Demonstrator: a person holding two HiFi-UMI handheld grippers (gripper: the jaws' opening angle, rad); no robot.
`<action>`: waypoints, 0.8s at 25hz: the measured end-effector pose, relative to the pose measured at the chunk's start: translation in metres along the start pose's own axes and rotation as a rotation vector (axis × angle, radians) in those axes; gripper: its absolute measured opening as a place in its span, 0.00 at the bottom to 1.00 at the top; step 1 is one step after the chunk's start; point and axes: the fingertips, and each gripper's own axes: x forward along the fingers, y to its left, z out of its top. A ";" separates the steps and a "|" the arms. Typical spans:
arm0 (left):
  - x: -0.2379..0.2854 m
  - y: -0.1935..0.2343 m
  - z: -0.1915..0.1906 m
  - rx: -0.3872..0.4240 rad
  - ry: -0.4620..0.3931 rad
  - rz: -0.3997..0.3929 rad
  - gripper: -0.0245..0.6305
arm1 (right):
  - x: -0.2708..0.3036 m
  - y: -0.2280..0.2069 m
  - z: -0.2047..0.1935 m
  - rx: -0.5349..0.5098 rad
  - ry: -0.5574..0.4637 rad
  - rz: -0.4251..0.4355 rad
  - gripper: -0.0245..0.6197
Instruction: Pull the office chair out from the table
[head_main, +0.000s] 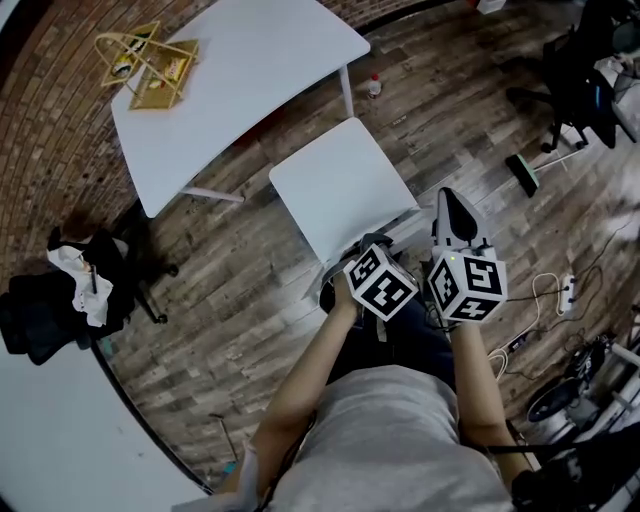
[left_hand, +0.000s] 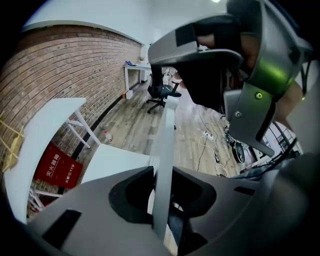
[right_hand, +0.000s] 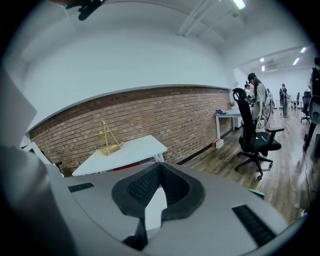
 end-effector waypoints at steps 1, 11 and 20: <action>-0.001 0.000 0.000 -0.009 -0.018 0.005 0.20 | -0.002 0.000 -0.001 0.003 0.000 -0.005 0.06; -0.057 0.011 0.029 -0.151 -0.341 0.054 0.21 | -0.017 0.016 -0.006 -0.006 -0.004 -0.008 0.06; -0.149 0.067 0.062 -0.246 -0.642 0.295 0.09 | -0.020 0.061 0.016 -0.035 -0.058 0.058 0.06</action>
